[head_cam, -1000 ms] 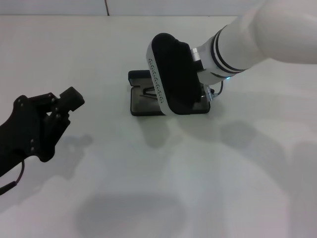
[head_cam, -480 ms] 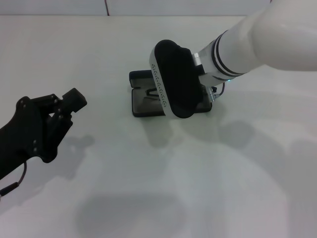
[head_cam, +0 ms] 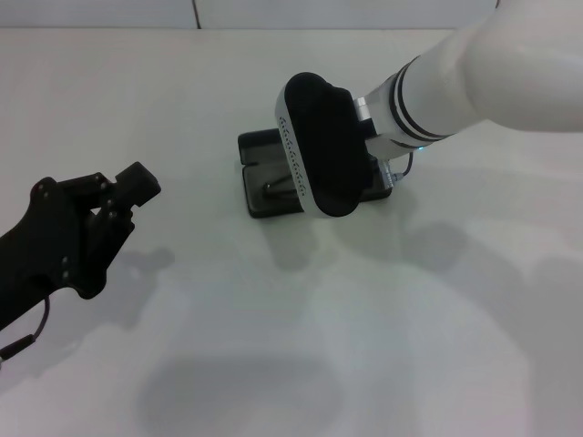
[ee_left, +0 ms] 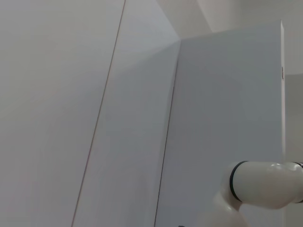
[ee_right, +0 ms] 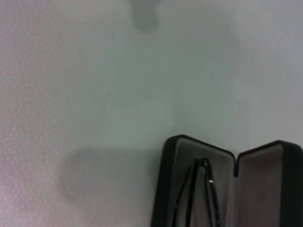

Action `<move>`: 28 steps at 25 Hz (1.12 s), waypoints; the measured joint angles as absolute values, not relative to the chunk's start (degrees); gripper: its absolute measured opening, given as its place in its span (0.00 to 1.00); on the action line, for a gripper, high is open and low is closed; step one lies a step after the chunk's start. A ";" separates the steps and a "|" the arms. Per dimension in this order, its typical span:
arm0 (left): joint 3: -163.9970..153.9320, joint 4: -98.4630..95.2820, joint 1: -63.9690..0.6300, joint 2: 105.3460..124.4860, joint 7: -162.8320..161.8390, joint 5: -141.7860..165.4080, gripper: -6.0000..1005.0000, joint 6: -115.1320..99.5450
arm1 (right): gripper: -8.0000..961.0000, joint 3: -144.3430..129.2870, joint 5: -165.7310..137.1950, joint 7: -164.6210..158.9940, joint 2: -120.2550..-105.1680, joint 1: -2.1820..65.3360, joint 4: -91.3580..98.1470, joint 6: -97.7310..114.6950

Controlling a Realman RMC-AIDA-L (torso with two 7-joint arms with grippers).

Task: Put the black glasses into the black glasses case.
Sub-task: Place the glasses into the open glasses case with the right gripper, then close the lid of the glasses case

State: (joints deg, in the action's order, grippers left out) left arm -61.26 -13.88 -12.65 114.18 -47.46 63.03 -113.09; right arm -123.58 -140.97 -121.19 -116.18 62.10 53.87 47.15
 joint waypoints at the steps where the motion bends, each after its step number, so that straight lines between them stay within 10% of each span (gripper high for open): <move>1: -61.26 -13.88 -12.65 114.18 -47.46 63.03 0.04 -113.09 | 0.18 -123.57 -141.01 -121.23 -116.18 62.08 54.00 47.22; 16: -61.26 -13.90 -12.90 113.93 -47.53 63.02 0.04 -113.35 | 0.20 -123.69 -146.26 -125.28 -116.18 57.19 62.54 50.22; 28: -60.73 -14.48 -16.00 113.38 -49.72 63.05 0.04 -114.16 | 0.22 -118.46 -152.23 -130.77 -116.17 37.41 84.68 55.35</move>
State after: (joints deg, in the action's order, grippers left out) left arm -60.73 -14.48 -16.00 113.38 -49.72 63.05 -114.16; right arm -118.46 -152.23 -130.77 -116.17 37.41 84.68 55.35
